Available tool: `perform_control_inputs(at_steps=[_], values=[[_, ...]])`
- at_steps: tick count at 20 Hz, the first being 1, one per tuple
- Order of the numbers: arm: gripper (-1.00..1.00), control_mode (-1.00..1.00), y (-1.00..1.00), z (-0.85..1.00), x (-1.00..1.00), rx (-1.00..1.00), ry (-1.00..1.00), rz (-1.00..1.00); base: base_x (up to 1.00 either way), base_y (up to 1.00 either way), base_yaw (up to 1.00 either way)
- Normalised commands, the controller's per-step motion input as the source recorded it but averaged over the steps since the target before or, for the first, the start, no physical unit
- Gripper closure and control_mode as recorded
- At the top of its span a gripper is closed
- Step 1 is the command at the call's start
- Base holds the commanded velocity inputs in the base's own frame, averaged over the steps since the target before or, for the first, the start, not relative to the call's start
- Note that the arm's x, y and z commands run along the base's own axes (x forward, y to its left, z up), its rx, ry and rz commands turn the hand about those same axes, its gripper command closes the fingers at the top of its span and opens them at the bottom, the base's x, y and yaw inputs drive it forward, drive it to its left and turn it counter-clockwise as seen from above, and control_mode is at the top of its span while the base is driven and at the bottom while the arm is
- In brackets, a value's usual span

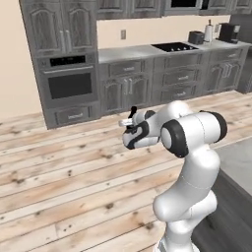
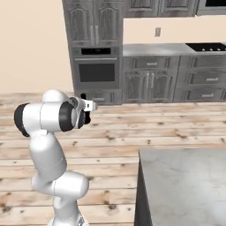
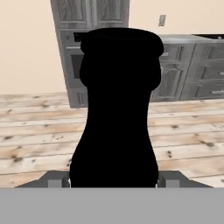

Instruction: Place the large bottle from the dining counter next to the other large bottle outside the sink, and place the small bottle from the dining counter next to the other small bottle inside the sink.

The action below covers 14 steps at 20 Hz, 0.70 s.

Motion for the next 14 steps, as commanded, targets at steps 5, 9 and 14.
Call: perform_control_inputs(at_steps=[5, 9, 14], values=[[1.00, 1.00, 0.00, 0.00, 0.00, 0.00, 0.00, 0.00, 0.56, 0.42, -0.31], [1.00, 1.00, 0.00, 0.00, 0.00, 0.00, 0.00, 0.00, 0.49, 0.41, -0.32], [1.00, 1.00, 0.00, 0.00, 0.00, 0.00, 0.00, 0.00, 0.44, 0.42, -0.32]])
